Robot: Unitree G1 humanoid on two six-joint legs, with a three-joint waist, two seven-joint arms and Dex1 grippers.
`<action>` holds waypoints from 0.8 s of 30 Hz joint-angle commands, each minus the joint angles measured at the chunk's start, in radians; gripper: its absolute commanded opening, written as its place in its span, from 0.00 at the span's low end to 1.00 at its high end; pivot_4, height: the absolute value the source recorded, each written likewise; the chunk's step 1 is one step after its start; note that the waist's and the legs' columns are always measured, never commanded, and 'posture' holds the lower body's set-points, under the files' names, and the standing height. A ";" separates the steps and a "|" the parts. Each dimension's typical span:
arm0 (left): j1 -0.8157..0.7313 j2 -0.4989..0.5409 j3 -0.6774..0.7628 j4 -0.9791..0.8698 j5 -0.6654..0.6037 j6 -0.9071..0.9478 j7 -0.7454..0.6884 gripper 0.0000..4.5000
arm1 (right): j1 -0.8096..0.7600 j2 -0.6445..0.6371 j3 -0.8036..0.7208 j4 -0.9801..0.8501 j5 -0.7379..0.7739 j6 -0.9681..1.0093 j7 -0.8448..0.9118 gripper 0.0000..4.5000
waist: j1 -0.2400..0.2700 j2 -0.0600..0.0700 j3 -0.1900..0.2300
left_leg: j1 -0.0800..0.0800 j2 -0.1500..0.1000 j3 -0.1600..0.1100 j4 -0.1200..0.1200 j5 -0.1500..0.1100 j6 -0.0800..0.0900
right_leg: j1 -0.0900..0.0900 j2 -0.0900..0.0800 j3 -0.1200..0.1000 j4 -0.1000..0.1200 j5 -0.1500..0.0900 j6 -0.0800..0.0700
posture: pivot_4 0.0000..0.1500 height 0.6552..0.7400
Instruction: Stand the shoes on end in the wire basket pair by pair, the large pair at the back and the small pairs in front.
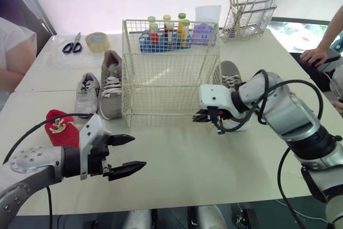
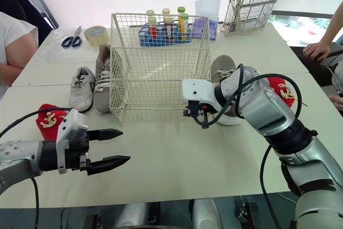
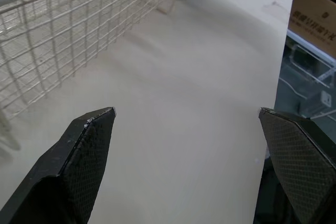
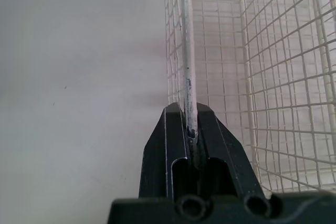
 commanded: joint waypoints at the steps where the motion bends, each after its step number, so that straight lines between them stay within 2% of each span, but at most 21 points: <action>1: -0.017 0.002 -0.004 -0.014 -0.029 0.005 0.008 1.00 | -0.008 0.007 0.002 0.003 -0.007 -0.022 -0.033 0.01 | 0.000 0.000 0.000 | 0.001 0.000 0.000 0.000 0.000 0.000 | 0.001 0.000 0.000 0.001 0.000 0.000 | 1.00 1.00; 8: -0.030 0.001 -0.003 -0.014 -0.050 0.014 0.021 1.00 | -0.014 0.003 0.007 -0.028 0.020 -0.001 -0.021 0.01 | 0.000 -0.001 0.000 | 0.003 0.000 0.000 0.001 0.001 0.000 | 0.001 0.000 0.001 0.005 0.000 0.000 | 1.00 1.00; 12: -0.030 0.001 -0.004 -0.015 -0.062 0.015 0.027 1.00 | -0.024 -0.009 0.010 -0.032 0.010 -0.006 -0.023 0.31 | 0.000 -0.001 0.000 | 0.003 0.000 0.000 0.001 0.001 0.000 | 0.001 0.000 0.001 0.005 0.000 0.000 | 1.00 1.00; 17: -0.033 0.000 -0.015 -0.003 -0.061 0.011 0.014 1.00 | -0.078 0.005 -0.066 -0.064 0.085 0.114 -0.030 0.90 | 0.001 -0.001 0.000 | 0.002 -0.001 0.000 0.001 0.001 0.000 | 0.000 0.000 0.001 0.005 0.000 0.000 | 1.00 1.00; 18: -0.034 0.001 -0.018 0.002 -0.059 0.009 0.008 1.00 | -0.090 0.001 -0.082 -0.076 0.111 0.143 -0.023 0.98 | 0.001 -0.001 0.000 | 0.002 -0.001 0.000 0.001 0.001 0.000 | 0.000 0.000 0.001 0.005 0.000 0.000 | 1.00 1.00; 22: -0.079 -0.010 -0.039 0.042 -0.078 0.007 -0.016 1.00 | -0.214 0.033 -0.277 -0.046 0.297 0.382 -0.033 0.98 | 0.001 0.000 0.000 | 0.002 0.000 0.000 0.001 0.001 0.000 | 0.000 0.000 0.001 0.005 0.000 0.000 | 1.00 1.00; 24: -0.116 -0.023 -0.040 0.062 -0.123 0.015 -0.010 1.00 | -0.266 0.010 -0.390 0.011 0.383 0.460 -0.022 0.98 | 0.002 0.000 0.000 | 0.002 0.000 0.000 0.001 0.001 0.000 | 0.000 0.000 0.001 0.005 0.000 0.000 | 1.00 1.00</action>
